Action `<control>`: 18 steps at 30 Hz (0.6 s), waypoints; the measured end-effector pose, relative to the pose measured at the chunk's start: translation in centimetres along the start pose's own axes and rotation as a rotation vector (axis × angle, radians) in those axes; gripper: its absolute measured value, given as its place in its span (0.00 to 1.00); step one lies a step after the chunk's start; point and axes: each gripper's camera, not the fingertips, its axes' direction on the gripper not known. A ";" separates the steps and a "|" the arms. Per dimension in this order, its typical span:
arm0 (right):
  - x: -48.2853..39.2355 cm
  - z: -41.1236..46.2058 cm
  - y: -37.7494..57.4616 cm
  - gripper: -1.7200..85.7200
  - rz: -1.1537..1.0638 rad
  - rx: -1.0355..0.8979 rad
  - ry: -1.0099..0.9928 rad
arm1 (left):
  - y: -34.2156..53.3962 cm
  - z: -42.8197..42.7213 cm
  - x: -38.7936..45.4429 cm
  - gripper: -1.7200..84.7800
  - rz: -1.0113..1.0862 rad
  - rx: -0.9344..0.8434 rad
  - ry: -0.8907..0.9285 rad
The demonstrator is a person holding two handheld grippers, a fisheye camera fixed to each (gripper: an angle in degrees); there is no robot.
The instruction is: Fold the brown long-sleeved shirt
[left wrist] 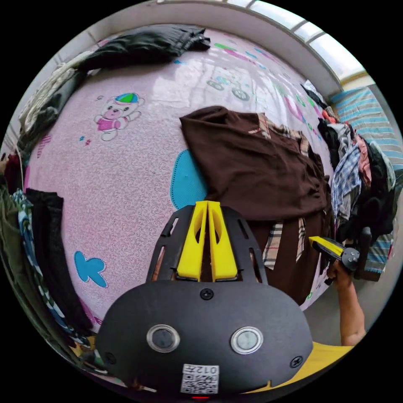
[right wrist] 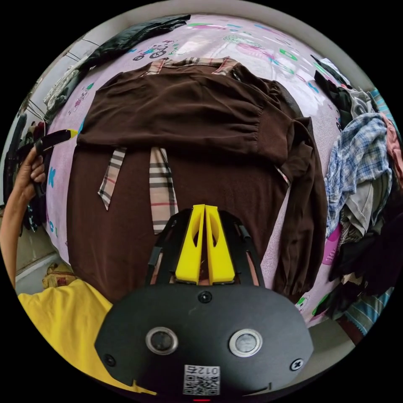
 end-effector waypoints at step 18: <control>-2.9 -5.0 15.7 0.02 -0.143 -0.019 0.005 | 22.8 3.1 10.0 0.02 0.309 -0.210 -0.082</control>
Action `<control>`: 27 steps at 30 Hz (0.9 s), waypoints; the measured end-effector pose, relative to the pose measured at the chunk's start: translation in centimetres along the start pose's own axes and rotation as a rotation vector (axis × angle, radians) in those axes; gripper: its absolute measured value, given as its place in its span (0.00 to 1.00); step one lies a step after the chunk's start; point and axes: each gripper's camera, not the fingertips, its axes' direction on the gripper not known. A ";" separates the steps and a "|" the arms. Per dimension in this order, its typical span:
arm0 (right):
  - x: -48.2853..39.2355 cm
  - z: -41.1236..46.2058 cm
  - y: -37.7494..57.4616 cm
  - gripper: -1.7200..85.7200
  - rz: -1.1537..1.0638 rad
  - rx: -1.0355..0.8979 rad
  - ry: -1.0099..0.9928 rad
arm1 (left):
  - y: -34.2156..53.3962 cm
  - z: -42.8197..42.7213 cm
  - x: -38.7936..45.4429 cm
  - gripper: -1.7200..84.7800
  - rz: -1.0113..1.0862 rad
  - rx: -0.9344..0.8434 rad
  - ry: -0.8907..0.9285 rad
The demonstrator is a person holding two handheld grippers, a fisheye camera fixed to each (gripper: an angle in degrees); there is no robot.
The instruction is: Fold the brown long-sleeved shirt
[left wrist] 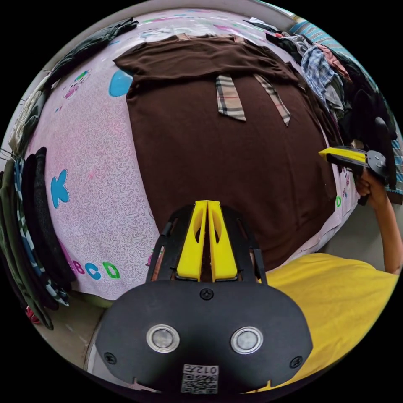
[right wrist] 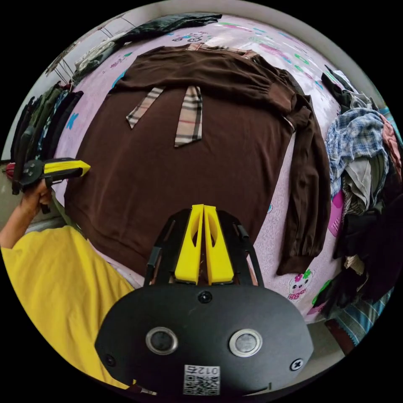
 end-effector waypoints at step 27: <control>-1.9 -0.8 -0.3 0.04 -0.150 0.302 -0.004 | -2.6 -1.7 10.2 0.02 0.059 0.159 -0.047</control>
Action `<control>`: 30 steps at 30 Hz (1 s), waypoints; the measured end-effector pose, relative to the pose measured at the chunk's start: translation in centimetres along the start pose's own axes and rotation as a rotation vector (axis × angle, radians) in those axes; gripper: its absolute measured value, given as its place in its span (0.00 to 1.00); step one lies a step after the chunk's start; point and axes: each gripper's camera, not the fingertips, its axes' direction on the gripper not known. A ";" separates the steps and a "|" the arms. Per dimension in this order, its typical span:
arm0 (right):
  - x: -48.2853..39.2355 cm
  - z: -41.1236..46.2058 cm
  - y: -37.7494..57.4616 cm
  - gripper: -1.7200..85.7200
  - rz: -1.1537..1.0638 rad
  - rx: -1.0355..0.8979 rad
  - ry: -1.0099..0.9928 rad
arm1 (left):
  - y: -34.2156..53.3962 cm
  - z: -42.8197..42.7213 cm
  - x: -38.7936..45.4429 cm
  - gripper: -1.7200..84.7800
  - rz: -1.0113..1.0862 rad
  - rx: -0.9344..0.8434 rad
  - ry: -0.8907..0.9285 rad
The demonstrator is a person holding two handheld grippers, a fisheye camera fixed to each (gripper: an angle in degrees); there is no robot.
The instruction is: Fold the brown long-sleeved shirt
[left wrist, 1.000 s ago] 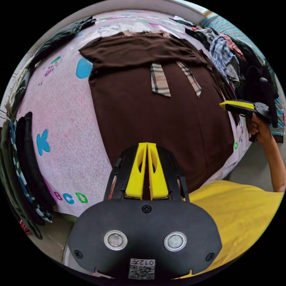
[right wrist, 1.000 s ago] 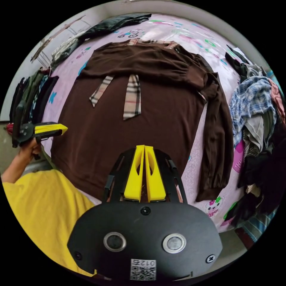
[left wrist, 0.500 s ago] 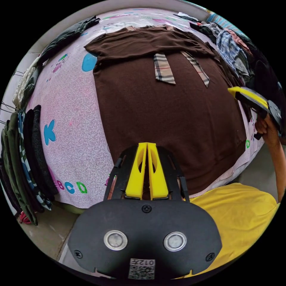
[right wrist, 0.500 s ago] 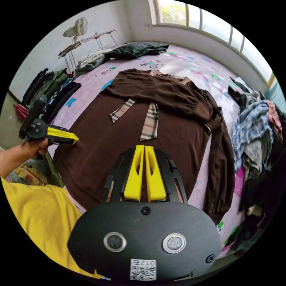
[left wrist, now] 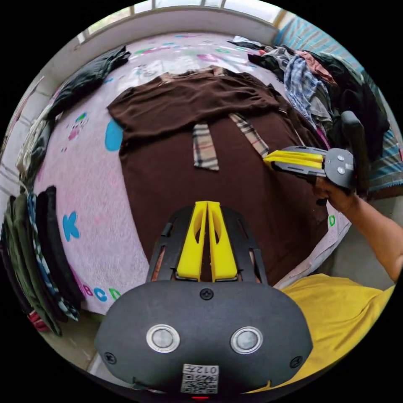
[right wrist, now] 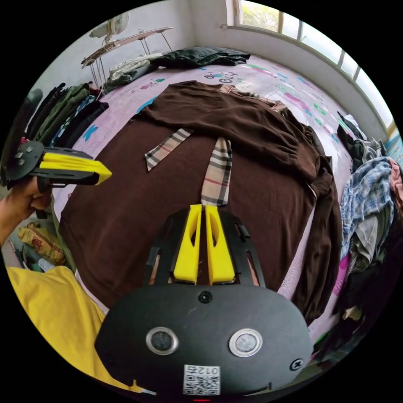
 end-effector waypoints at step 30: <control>1.7 1.7 -3.3 0.03 0.011 -0.071 -0.239 | -7.4 4.9 3.9 0.02 0.075 -0.062 0.014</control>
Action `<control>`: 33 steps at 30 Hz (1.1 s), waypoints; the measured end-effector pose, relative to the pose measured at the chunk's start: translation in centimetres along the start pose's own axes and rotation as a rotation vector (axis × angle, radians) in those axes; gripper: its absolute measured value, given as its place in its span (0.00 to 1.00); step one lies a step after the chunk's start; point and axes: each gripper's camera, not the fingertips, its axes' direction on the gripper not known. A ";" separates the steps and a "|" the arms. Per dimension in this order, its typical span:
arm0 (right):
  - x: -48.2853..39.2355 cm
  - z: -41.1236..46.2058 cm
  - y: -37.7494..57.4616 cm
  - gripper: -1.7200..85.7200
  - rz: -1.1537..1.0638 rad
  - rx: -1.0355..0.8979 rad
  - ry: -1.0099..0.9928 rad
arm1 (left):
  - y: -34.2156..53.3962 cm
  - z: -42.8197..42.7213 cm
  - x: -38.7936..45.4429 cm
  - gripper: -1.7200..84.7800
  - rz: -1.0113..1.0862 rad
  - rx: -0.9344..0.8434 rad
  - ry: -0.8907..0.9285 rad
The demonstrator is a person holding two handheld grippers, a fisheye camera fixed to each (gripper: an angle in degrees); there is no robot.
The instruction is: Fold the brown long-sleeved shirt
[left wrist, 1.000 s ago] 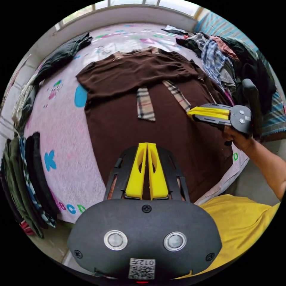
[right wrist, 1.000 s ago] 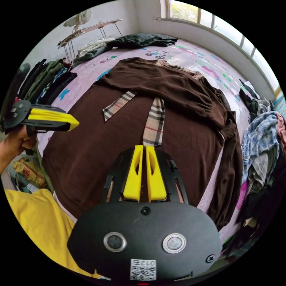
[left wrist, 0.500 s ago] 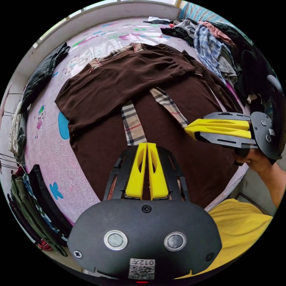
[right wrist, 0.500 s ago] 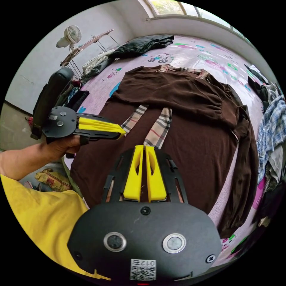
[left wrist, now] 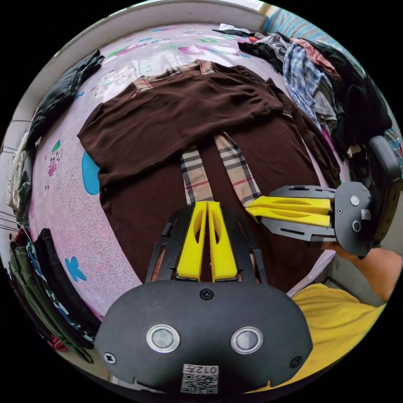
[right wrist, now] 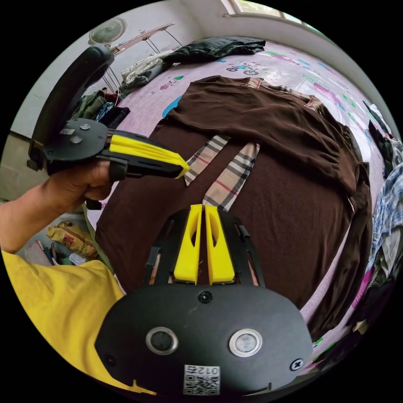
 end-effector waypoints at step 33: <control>1.5 0.3 3.9 0.02 0.052 0.099 0.012 | 1.5 1.9 1.3 0.02 0.078 0.064 -0.002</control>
